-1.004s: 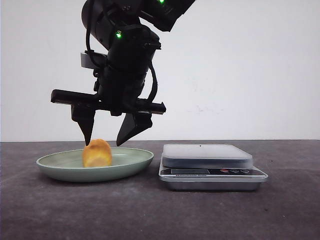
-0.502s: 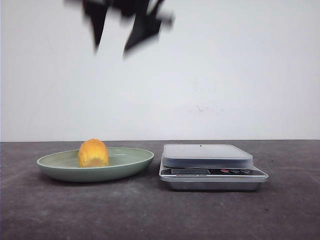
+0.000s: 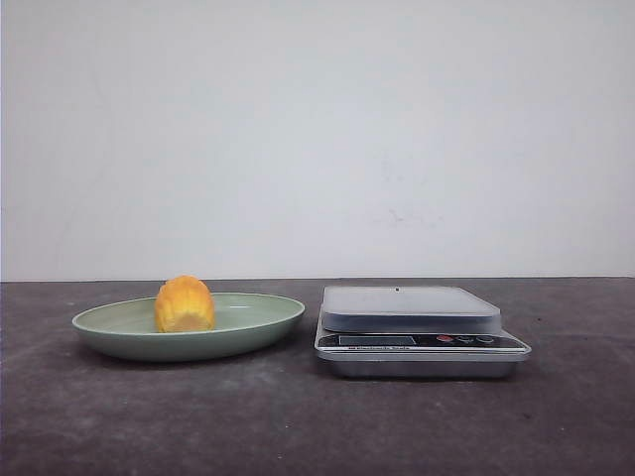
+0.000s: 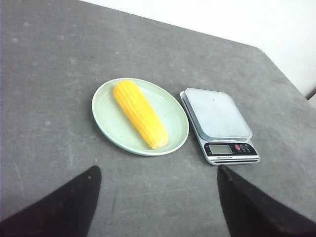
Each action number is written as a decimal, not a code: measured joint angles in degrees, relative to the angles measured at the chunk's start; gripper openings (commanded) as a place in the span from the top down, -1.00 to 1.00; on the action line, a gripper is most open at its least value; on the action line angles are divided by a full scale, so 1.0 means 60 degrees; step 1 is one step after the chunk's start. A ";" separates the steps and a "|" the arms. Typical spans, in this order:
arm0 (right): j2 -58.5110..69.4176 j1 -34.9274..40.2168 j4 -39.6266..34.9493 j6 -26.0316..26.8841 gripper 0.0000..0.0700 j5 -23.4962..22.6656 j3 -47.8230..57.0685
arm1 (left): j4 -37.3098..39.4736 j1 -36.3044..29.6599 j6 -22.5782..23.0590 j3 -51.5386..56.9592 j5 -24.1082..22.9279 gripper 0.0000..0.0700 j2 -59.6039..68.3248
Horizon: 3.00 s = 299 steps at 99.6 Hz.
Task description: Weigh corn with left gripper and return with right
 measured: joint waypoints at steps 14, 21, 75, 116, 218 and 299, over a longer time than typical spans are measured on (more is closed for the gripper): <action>-0.1086 0.0000 -0.1195 0.0000 -0.04 0.0197 -0.0018 | 0.0047 0.0000 0.0000 0.0000 0.0000 -0.21 0.0000; -0.1738 0.0004 -0.1625 0.0062 -0.04 0.0277 -0.0036 | 0.0047 0.0000 0.0000 0.0000 0.0000 -0.21 0.0000; -0.6903 0.0004 -0.2776 0.0838 -0.04 0.1395 -0.2014 | 0.0204 0.0000 0.0000 0.0000 0.0000 -0.21 0.0000; -0.9096 0.0004 0.0208 0.1443 -0.04 0.0255 -0.7016 | 0.0838 0.0000 0.0084 0.0000 -0.0084 -0.21 0.0000; -0.9085 0.0004 0.1654 0.1647 0.97 -0.0036 -0.8364 | 0.0550 0.0000 0.0291 0.0000 -0.0106 0.95 0.0000; -0.9089 0.0004 0.1661 0.1650 0.97 -0.0036 -0.8364 | 0.3592 0.4747 0.1475 -0.2167 -0.2543 0.96 -0.1501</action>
